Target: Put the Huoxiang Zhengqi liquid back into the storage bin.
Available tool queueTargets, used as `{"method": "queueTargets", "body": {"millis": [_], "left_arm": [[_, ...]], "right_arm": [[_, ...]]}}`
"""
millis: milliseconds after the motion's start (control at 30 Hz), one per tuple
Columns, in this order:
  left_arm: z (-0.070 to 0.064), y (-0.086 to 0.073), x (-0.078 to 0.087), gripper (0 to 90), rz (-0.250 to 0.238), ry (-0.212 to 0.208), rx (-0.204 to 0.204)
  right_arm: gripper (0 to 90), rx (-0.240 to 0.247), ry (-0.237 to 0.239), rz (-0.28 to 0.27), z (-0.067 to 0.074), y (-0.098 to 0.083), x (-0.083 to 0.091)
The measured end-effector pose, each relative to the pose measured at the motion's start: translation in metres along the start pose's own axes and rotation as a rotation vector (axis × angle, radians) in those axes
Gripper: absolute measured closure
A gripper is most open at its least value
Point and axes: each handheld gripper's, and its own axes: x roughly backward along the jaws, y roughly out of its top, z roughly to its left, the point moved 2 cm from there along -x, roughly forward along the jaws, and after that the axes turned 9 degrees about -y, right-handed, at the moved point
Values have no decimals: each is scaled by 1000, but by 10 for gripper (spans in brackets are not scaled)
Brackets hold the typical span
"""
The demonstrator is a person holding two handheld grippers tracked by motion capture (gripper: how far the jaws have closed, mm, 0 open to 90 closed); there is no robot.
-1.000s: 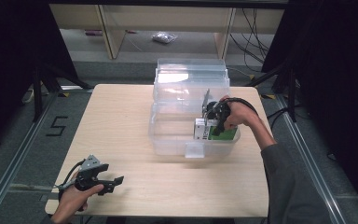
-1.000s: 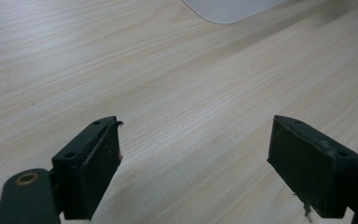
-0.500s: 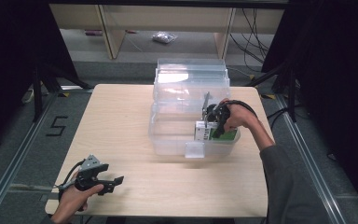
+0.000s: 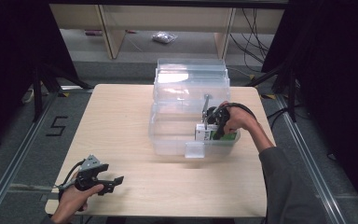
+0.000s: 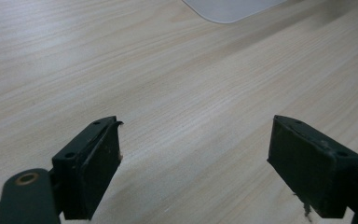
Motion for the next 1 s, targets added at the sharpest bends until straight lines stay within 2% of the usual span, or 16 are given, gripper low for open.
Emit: {"method": "queueTargets", "body": {"millis": [67,200,233,333,367,467,500,567,633,667,767,800,833,867,967,1000], "left_arm": [[0,0,0,161,0,1,1],[0,0,0,161,0,0,-2],[0,0,0,161,0,1,-1],[0,0,0,160,1,1,-1],[0,0,0,161,0,2,1],[0,0,0,160,-1,1,-1],[0,0,0,160,0,1,-2],[0,0,0,161,-1,0,-1],[0,0,0,161,5,4,-4],[0,0,0,161,9,3,-7],[0,0,0,160,8,3,-7],[0,0,0,160,9,4,-7],[0,0,0,160,8,4,-6],[0,0,0,160,8,4,-6],[0,0,0,160,10,4,-7],[0,0,0,160,11,4,-8]], "right_arm": [[641,-45,14,52,4,-1,2],[640,-26,17,43,4,-2,-1],[640,-42,15,52,5,-2,-1],[638,-37,21,50,4,-1,-2],[636,-50,19,59,6,-1,-2],[629,-32,23,62,4,-1,-3],[621,-12,23,54,3,-1,-4],[610,-65,23,64,5,-1,0],[599,-71,19,37,4,-1,5],[580,-47,19,0,2,-1,6],[546,-44,22,-14,2,-2,11],[533,-58,13,-26,2,-2,14],[522,-101,7,-14,4,-3,18],[516,-80,3,-34,2,-3,19],[443,-105,1,-43,4,-3,27],[441,-160,-7,-10,8,-4,32]]}}
